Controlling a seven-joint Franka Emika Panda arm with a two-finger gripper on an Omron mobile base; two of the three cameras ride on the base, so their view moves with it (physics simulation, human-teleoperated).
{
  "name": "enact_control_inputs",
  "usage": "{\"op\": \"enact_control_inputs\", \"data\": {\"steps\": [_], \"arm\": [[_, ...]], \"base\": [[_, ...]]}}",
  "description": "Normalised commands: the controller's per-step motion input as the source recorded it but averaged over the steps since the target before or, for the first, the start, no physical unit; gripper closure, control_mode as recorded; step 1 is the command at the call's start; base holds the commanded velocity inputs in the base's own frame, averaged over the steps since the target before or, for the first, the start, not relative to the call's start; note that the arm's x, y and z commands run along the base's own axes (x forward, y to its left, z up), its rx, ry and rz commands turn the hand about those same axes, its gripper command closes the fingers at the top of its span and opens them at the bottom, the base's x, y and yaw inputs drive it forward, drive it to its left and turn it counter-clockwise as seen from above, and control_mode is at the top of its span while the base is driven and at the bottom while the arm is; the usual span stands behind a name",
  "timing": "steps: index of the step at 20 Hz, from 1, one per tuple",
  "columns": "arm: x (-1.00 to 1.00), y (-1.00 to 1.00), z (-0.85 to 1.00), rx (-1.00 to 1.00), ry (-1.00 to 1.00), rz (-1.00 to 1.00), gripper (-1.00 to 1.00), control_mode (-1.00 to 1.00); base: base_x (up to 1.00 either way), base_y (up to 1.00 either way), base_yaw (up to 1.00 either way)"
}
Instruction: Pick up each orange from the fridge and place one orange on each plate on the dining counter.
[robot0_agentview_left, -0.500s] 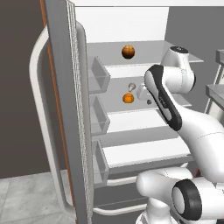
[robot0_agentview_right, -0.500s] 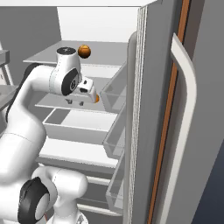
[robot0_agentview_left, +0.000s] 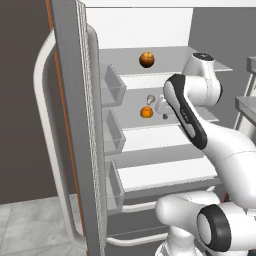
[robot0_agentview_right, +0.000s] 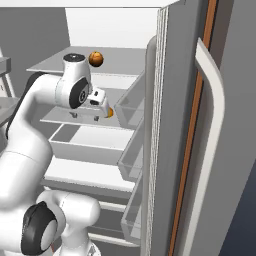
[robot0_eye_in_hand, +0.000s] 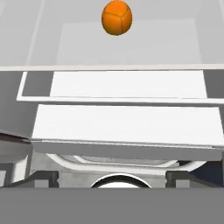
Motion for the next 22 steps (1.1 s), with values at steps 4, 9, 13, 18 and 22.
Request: {"op": "enact_control_inputs", "data": {"steps": [4,9,13,18,22], "arm": [[0.24,0.19,-0.11,-0.08,-0.21,-0.04,-1.0,-1.0],[0.18,0.01,-0.44,-0.02,-0.11,-0.04,-1.0,-1.0],[0.03,0.0,-0.51,0.0,-0.11,-0.03,-1.0,-1.0],[0.02,0.0,-0.1,0.04,-0.23,-0.06,-1.0,-1.0],[0.32,0.0,0.14,0.14,-0.17,-0.04,-1.0,-1.0]], "base": [[0.0,0.0,0.0],[0.0,0.0,0.0],[0.0,0.0,0.0],[0.0,0.0,0.0],[0.0,0.0,0.0]]}}
